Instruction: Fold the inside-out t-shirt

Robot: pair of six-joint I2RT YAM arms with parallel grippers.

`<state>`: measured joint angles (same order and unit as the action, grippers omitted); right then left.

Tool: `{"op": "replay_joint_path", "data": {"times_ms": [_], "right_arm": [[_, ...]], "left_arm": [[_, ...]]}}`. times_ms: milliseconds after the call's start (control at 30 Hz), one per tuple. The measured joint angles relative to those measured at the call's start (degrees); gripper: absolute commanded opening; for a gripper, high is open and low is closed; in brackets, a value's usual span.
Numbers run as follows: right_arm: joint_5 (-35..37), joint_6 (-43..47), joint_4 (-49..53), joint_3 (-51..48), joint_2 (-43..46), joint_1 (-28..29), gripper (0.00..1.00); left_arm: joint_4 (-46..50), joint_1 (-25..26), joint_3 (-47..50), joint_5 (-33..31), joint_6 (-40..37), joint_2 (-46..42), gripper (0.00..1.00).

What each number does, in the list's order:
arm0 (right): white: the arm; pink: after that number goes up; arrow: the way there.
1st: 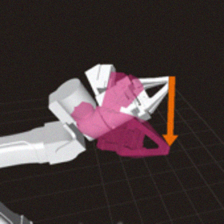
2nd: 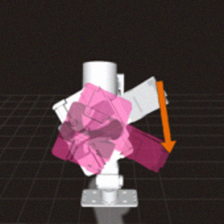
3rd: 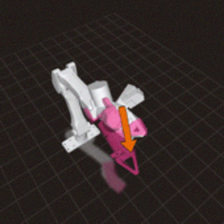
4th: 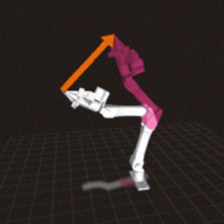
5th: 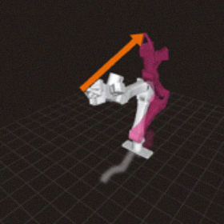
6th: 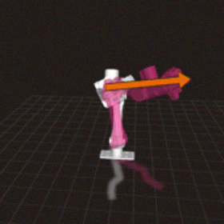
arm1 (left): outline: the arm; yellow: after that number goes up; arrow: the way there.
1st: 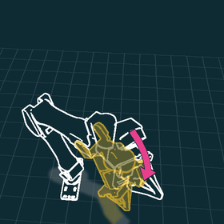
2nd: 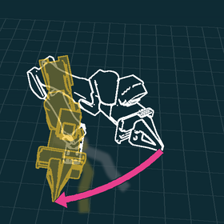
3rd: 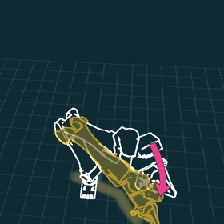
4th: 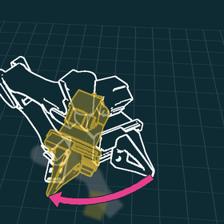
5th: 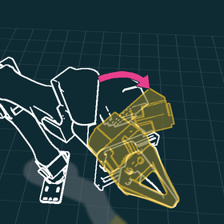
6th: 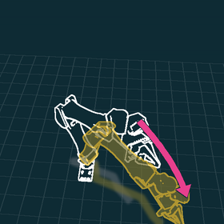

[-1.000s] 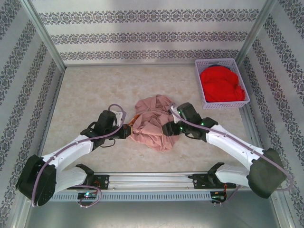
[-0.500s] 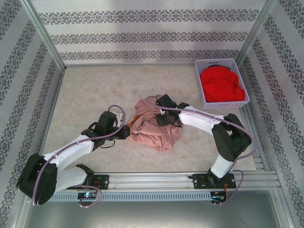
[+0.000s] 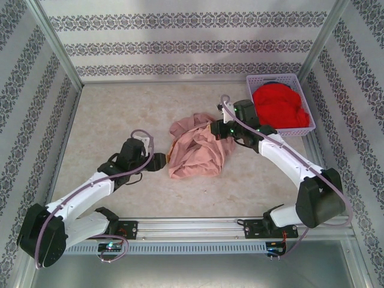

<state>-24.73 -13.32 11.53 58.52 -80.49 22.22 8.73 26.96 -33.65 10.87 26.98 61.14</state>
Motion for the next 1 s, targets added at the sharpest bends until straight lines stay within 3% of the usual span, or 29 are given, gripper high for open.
{"op": "replay_joint_path", "data": {"times_ms": [233, 433, 500, 667, 700, 833, 1000], "right_arm": [[-5.97, -0.35, -1.16, -2.75, -0.02, -1.51, 0.0], [-7.08, -0.42, -1.6, -2.78, -0.02, -1.88, 0.0], [-7.17, -0.44, -1.6, -2.78, -0.02, -1.88, 0.0], [-6.91, -1.31, -1.6, -2.78, -0.02, -2.89, 0.0], [-6.58, -1.7, -1.6, -2.78, 0.0, -3.26, 0.0], [-4.0, -3.06, -1.05, -2.12, 0.0, -3.93, 0.0], [-0.76, -4.35, 0.76, 3.58, 1.27, -4.76, 0.0]], "left_arm": [[-2.1, 5.2, -17.68, 0.35, -9.14, 19.3, 0.71], [-1.07, 7.17, -27.08, -6.4, -16.11, 33.79, 0.69], [-0.83, 7.1, -28.5, -8.13, -17.73, 36.87, 0.58], [-0.83, 6.64, -31.5, -6.88, -19.39, 41.86, 0.05], [-1.03, 6.32, -31.76, -5.6, -19.45, 41.9, 0.0], [-1.44, 4.2, -32.11, 1.14, -18.01, 39.15, 0.0], [-0.98, -0.2, -31.15, 12.61, -12.55, 24.44, 0.0]]}}
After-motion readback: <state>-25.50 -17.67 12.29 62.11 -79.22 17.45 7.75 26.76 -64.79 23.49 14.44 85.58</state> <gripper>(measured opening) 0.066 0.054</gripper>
